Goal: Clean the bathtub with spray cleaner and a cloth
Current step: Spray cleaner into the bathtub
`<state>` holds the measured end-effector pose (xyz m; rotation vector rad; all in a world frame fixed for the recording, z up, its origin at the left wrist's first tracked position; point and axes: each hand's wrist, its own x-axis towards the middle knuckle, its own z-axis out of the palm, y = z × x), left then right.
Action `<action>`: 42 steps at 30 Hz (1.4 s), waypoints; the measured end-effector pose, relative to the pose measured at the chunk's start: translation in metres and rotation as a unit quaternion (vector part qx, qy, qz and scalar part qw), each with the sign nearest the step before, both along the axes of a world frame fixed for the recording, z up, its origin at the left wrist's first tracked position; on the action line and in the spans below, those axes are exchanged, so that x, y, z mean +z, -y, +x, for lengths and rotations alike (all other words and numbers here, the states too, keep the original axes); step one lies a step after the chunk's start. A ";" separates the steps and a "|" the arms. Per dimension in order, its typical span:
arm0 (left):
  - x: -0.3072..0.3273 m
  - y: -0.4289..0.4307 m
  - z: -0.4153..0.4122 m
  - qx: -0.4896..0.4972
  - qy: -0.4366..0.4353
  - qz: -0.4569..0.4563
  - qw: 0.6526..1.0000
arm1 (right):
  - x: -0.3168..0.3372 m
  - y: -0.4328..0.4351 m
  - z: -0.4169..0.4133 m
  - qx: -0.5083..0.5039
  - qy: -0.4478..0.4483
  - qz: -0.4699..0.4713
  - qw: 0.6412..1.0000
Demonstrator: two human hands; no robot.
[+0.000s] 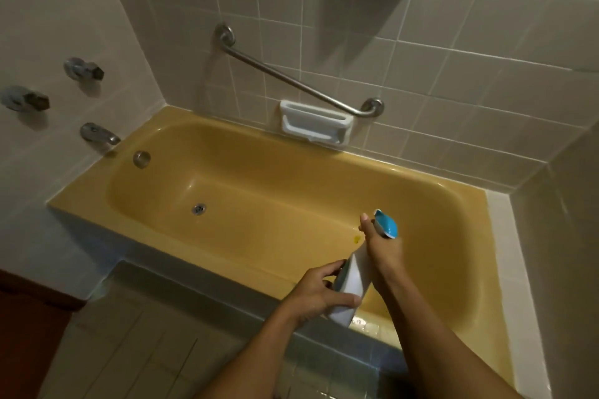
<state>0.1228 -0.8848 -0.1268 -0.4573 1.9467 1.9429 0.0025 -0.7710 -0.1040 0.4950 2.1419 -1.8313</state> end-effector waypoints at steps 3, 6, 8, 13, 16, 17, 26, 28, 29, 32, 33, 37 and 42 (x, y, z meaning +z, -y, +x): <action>0.004 -0.003 -0.009 -0.011 0.007 -0.002 1.000 | 0.003 -0.001 -0.008 -0.044 0.024 0.024 0.998; 0.002 -0.002 -0.015 -0.014 0.015 -0.008 1.000 | 0.003 0.000 -0.011 -0.068 0.038 0.032 0.996; 0.001 -0.001 -0.017 -0.017 0.013 -0.003 1.000 | 0.003 -0.003 -0.012 -0.061 0.030 0.038 0.997; 0.004 -0.012 -0.023 -0.037 0.002 -0.007 0.999 | 0.006 -0.023 -0.015 -0.075 0.017 -0.004 0.997; 0.005 -0.027 -0.029 -0.059 0.000 -0.019 0.998 | 0.010 -0.039 -0.014 -0.120 0.052 -0.009 0.991; 0.006 -0.032 -0.032 -0.068 0.000 -0.021 0.997 | 0.010 -0.047 -0.014 -0.133 0.054 -0.012 0.990; 0.009 -0.105 -0.046 -0.160 0.001 -0.022 0.987 | 0.013 -0.135 -0.002 -0.233 0.060 -0.037 0.970; 0.009 -0.122 -0.044 -0.171 0.004 -0.023 0.985 | 0.012 -0.153 0.003 -0.249 0.064 -0.040 0.965; 0.008 -0.130 -0.043 -0.176 0.008 -0.024 0.984 | 0.012 -0.161 0.007 -0.244 0.061 -0.044 0.967; 0.003 -0.148 -0.037 -0.182 0.018 -0.021 0.983 | 0.008 -0.183 0.017 -0.220 0.040 -0.064 0.972; 0.001 -0.153 -0.034 -0.186 0.021 -0.021 0.982 | 0.005 -0.191 0.019 -0.219 0.044 -0.063 0.973; -0.003 -0.180 -0.021 -0.206 0.031 -0.017 0.978 | -0.016 -0.216 0.028 -0.259 0.090 -0.028 0.961; -0.018 -0.210 0.005 -0.187 0.049 -0.004 0.981 | -0.043 -0.248 0.049 -0.238 0.097 -0.021 0.966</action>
